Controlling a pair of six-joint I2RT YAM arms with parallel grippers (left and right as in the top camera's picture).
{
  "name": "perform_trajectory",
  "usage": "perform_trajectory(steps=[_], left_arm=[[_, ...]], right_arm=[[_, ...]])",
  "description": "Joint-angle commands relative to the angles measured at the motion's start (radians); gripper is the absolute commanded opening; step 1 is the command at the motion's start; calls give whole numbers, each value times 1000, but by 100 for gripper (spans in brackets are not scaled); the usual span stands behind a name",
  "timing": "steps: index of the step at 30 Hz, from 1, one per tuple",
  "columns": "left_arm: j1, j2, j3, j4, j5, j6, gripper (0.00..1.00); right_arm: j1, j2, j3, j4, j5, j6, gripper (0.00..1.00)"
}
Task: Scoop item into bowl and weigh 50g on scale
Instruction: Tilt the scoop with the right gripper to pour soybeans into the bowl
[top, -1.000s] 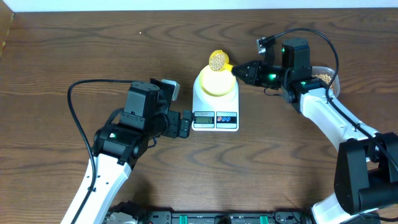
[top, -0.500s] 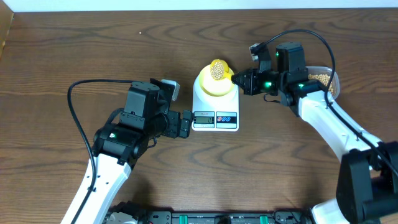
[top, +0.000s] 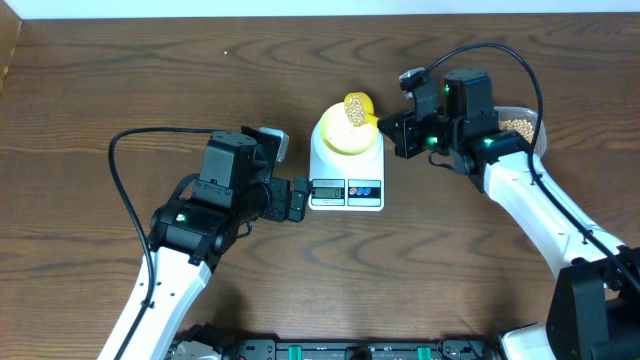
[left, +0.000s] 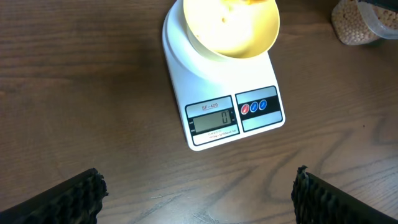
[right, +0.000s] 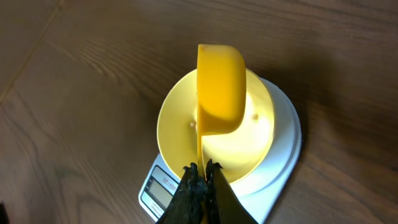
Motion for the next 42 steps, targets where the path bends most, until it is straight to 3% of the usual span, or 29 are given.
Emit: perform_trajectory(steps=[1, 30, 42], left_arm=[[-1, -4, -3, 0, -7, 16, 98], [-1, -4, -3, 0, -7, 16, 98], [-1, -4, -3, 0, -7, 16, 98]], right_arm=[[10, -18, 13, -2, 4, -40, 1], [23, -18, 13, -6, 4, -322, 1], [54, -18, 13, -6, 4, -327, 1]])
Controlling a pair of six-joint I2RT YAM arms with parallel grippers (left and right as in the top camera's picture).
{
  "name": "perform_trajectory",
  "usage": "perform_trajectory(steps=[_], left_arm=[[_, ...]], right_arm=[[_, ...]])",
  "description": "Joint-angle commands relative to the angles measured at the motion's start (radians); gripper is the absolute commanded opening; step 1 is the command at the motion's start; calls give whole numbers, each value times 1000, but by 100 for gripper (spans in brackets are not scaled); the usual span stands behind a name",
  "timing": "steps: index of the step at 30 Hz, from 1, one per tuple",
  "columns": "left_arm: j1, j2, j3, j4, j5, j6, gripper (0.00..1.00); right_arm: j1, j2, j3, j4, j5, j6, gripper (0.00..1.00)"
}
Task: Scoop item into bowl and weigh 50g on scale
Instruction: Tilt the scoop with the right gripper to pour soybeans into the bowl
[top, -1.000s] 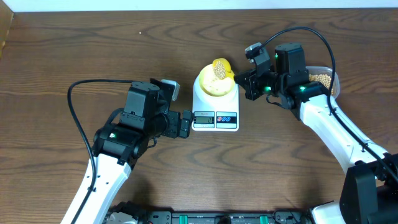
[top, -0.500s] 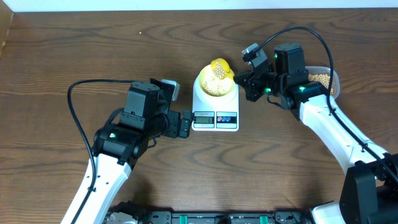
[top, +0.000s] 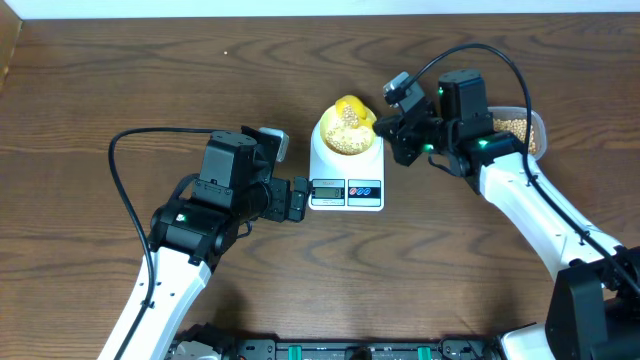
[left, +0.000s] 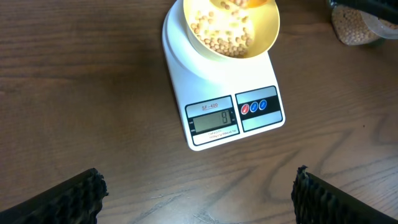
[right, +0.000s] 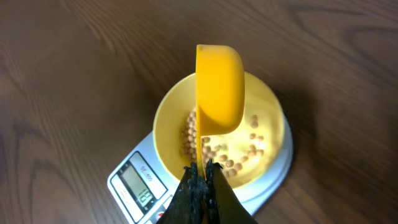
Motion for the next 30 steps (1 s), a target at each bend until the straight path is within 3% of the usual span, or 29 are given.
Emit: perform_trajectory(steps=[1, 30], left_arm=[[-1, -4, -3, 0, -7, 16, 98], [-1, -4, -3, 0, -7, 16, 98]], right_arm=[[27, -18, 13, -1, -4, -25, 1], [40, -18, 13, -8, 79, -80, 1]])
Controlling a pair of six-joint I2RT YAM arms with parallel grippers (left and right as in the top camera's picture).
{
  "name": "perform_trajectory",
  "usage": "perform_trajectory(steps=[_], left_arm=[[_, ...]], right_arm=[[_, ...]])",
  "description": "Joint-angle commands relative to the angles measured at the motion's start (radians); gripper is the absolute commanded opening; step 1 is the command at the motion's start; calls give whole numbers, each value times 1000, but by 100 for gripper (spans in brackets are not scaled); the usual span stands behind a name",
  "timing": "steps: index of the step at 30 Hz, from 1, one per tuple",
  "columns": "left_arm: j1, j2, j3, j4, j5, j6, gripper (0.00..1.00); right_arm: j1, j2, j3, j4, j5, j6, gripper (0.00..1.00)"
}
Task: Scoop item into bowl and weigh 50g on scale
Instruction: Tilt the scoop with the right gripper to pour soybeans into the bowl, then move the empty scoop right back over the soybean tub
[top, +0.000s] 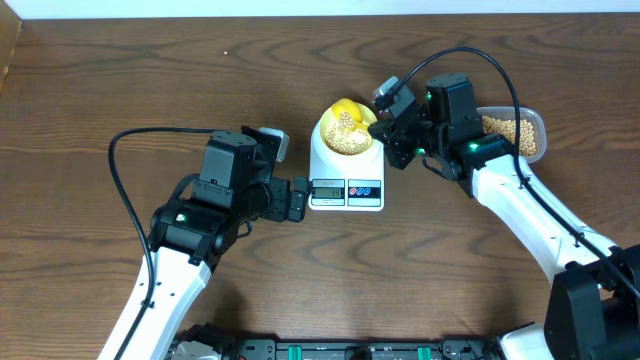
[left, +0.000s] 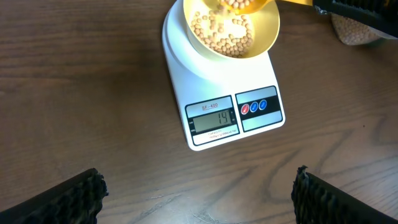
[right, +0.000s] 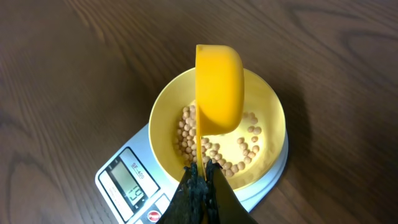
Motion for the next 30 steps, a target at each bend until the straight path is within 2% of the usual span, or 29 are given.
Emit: perform_trajectory(steps=[1, 10, 30], left_arm=[[-1, -4, -3, 0, -7, 16, 98], [-2, -4, -3, 0, -7, 16, 98], [-1, -4, -3, 0, -7, 16, 98]], right_arm=[[5, -18, 13, -1, 3, -40, 1], [5, -18, 13, -4, 13, -40, 1], [6, -19, 13, -17, 56, -204, 1]])
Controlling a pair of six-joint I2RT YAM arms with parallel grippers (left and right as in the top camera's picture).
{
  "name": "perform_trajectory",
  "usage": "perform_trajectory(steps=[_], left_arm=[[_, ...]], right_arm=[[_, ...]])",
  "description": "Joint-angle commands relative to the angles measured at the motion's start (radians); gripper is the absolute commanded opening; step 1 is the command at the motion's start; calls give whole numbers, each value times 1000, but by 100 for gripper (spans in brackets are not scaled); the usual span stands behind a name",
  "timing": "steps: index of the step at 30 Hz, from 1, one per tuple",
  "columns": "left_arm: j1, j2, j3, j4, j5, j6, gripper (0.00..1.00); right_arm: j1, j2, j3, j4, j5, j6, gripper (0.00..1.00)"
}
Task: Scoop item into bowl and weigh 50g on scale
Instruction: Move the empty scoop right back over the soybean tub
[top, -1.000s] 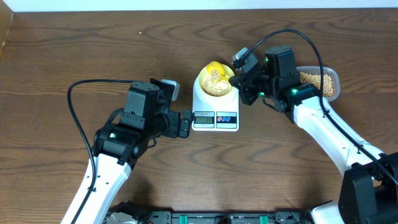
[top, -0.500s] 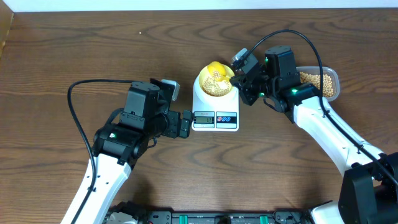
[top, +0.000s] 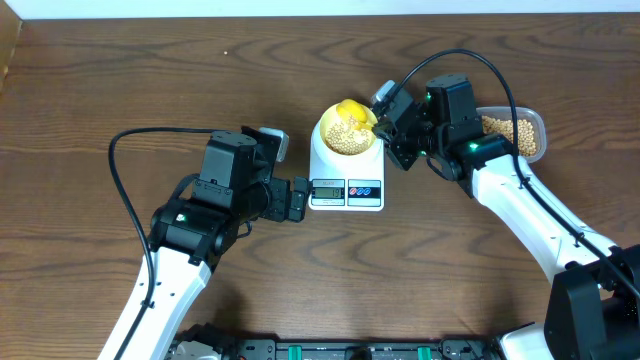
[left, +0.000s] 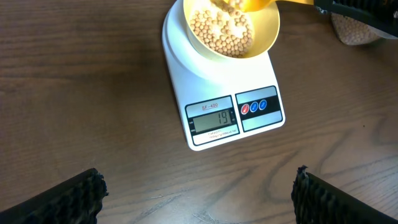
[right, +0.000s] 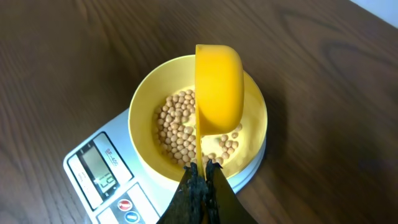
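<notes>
A yellow bowl (left: 264, 31) holding a heap of soybeans (right: 177, 130) sits on the white scale (left: 217, 99), whose display reads 19. My right gripper (right: 200, 167) is shut on the handle of a yellow scoop (right: 217, 87), which is tipped on its side over the bowl. In the overhead view the scoop (top: 352, 108) hangs above the bowl's far rim. My left gripper (left: 199, 193) is open over bare table in front of the scale, nothing between its fingers.
A clear container of soybeans (top: 512, 132) stands right of the scale, behind my right arm. The table's left edge (top: 8, 60) is far from the work. Brown tabletop surrounds the scale.
More beans lie in the bowl and the scale reading rose from 14 to 19. The right gripper with the scoop shifted slightly; the left arm stayed put.
At first the scoop, full of beans, was over an empty bowl and the scale read 0. Then beans lay in the bowl with a low reading. The reading later stood at 14 and now at 19, with the scoop tipped over the bowl throughout.
</notes>
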Motion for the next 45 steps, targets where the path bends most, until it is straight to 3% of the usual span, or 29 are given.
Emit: perform_trajectory(steps=[1, 18, 21, 26, 28, 36, 40, 45], left_arm=[[-1, -4, -3, 0, -7, 16, 98], [-1, -4, -3, 0, -7, 16, 98], [-1, -4, -3, 0, -7, 16, 98], [-1, -4, -3, 0, -7, 16, 98], [-1, -4, -3, 0, -7, 16, 98], [-2, -4, -3, 0, -7, 16, 98], [-1, -4, -3, 0, -7, 16, 98], [-1, -4, -3, 0, -7, 16, 98]], right_arm=[[6, -19, 13, 1, 1, -50, 1], [11, -129, 13, -60, 45, -37, 1], [11, -129, 13, -49, 45, 105, 1], [-8, -132, 13, -5, 45, 468, 1], [-35, -140, 13, -3, 45, 536, 1], [-246, -211, 13, -120, 126, 535, 1], [-367, -248, 13, -201, 190, 426, 1], [-431, -228, 13, -289, 479, 400, 1]])
